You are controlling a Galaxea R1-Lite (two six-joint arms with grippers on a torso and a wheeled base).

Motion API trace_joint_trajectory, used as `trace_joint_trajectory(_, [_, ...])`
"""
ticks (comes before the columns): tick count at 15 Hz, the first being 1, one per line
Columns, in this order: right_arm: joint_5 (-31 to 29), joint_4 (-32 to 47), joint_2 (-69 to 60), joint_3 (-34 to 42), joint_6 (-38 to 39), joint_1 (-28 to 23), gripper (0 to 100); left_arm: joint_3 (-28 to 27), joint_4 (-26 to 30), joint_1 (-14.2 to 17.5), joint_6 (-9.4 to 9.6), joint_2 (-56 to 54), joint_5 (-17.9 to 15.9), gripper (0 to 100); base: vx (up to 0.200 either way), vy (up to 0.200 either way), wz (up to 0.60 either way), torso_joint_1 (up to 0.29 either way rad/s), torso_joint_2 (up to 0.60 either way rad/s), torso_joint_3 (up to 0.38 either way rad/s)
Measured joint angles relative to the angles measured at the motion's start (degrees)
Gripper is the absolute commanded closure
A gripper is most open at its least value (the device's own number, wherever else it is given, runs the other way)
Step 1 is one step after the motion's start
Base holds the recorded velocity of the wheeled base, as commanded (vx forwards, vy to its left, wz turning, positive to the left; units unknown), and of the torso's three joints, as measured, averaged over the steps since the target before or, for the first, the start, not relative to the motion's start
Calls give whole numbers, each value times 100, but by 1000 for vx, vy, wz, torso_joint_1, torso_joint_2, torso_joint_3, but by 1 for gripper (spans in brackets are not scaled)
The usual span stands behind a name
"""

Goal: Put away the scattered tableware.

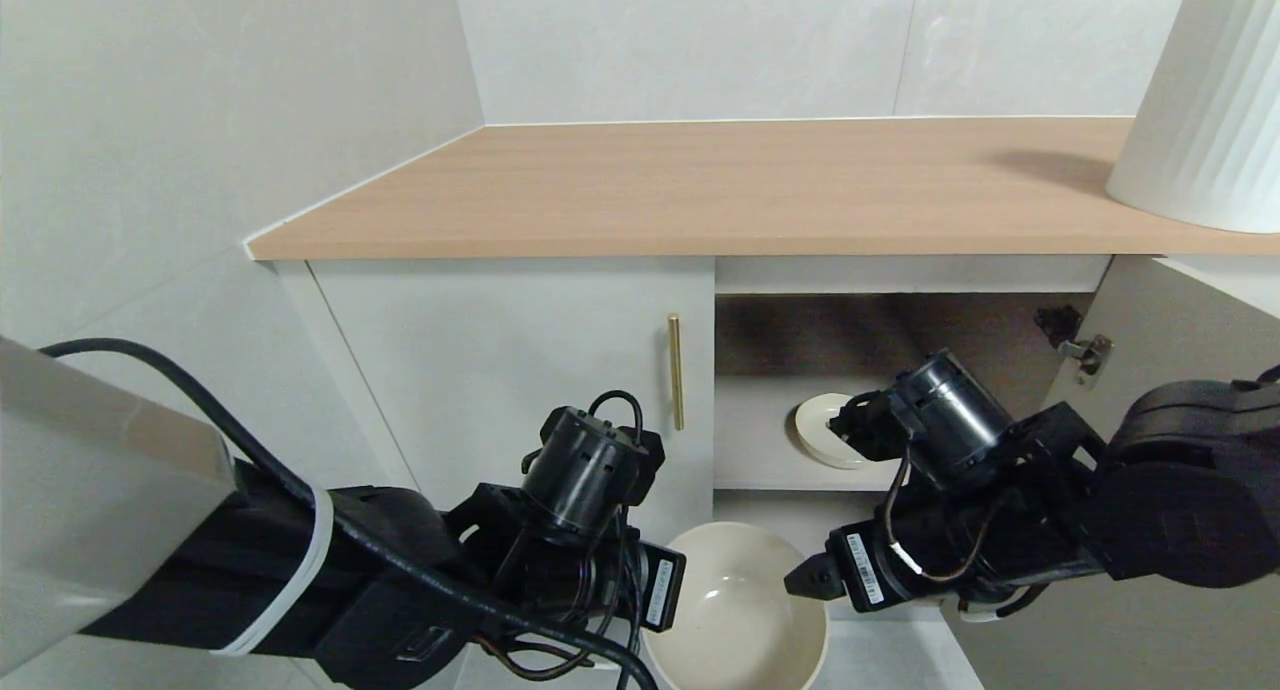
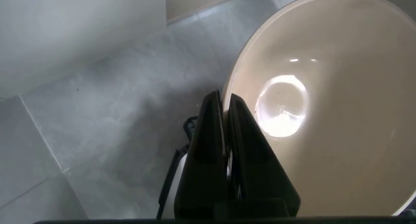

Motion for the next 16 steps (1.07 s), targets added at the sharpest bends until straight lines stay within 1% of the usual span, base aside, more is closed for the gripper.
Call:
trace_joint_trajectory(4, [-105,-12,183,16,2,20,0,0,0,-4,-5,-48,13,100,0,0,0,0,0,0])
trace_joint_trajectory(5, [-111,-15,212,16,2,24,100,0,0,-4,-5,-55,13,100,0,0,0,0,0,0])
trace_joint_trajectory(16, [-116,-41,323,9,20,100,100,-9,-6,-1,-24,-67,33,100,0,0,0,0,0,0])
